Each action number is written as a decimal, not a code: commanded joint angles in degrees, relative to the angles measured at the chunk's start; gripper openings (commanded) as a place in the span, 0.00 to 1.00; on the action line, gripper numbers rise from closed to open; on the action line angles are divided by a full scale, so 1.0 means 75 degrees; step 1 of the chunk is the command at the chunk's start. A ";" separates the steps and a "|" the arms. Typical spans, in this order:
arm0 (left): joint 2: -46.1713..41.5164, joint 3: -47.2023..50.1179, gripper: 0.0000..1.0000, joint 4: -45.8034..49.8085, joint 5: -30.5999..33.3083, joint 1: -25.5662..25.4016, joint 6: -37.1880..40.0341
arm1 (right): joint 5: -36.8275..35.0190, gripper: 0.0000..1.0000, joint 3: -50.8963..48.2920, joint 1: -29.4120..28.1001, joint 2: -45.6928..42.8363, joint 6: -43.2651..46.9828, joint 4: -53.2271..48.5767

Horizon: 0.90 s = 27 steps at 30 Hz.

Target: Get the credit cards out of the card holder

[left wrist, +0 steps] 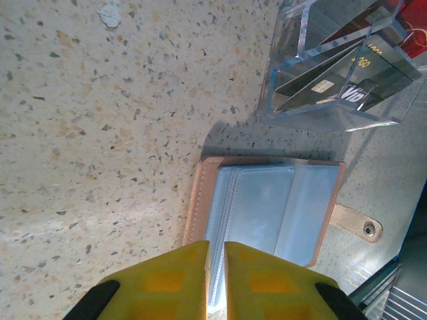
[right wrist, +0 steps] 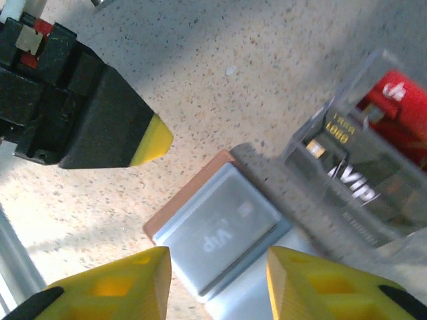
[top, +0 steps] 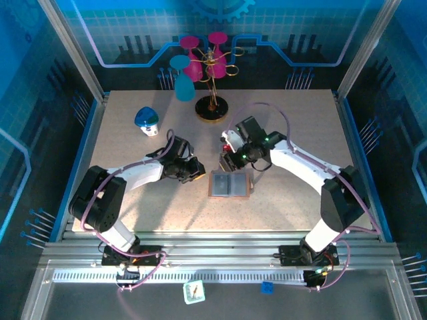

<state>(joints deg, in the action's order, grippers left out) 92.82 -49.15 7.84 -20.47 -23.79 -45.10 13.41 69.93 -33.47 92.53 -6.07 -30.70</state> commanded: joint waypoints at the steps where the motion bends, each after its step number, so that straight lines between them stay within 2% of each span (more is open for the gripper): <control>1: 0.0191 -0.0281 0.14 -0.0129 -0.0325 0.0026 -0.0127 | 0.0648 0.38 -0.0599 -0.0084 -0.0282 -0.2283 0.1075; 6: 0.0411 -0.0360 0.14 -0.0205 -0.0499 -0.0032 -0.0159 | 0.1540 0.34 -0.1162 -0.0158 -0.0255 -0.3557 0.1892; 11: 0.0709 -0.0506 0.11 -0.0283 -0.0742 -0.0138 -0.0172 | 0.1674 0.32 -0.1444 -0.0202 -0.0123 -0.4121 0.2304; 17: 0.0979 -0.0732 0.10 -0.0015 -0.0525 -0.0384 -0.0216 | 0.2208 0.34 -0.1774 -0.0033 0.0305 -0.4660 0.3099; 27: 0.1047 -0.0537 0.07 0.0347 -0.0385 -0.0434 -0.0243 | 0.2368 0.31 -0.1678 0.0076 0.1144 -0.5188 0.2567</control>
<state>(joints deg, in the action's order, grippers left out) 99.72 -53.15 7.86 -23.81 -26.81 -46.59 29.30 57.19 -33.63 99.70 -42.46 -10.15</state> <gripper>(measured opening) 0.072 0.319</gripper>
